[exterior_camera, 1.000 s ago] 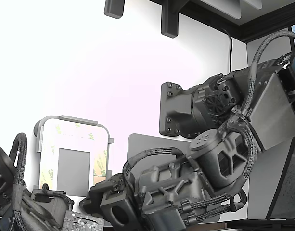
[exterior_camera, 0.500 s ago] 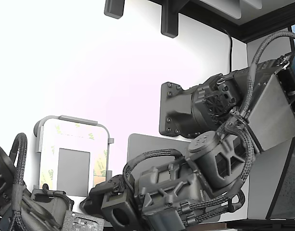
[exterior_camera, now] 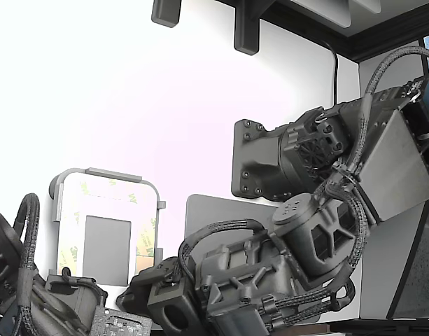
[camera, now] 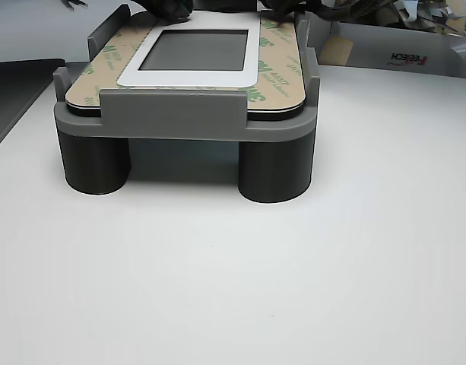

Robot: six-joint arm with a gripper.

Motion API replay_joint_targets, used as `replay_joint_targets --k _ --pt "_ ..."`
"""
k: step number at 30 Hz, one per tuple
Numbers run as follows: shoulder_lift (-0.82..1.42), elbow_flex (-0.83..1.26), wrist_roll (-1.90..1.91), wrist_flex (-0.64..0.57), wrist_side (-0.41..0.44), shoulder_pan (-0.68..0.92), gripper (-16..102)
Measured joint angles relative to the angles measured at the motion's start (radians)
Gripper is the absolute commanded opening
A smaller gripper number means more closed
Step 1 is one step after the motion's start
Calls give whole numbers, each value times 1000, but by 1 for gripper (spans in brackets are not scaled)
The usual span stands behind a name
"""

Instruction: Peel off protective film from adhesive tape.

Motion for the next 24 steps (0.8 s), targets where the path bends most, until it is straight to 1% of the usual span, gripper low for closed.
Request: replay_joint_targets --k 13,24 --pt "0 2 18 5 0 0 -11" --pt "2 -6 38 32 0 0 -11"
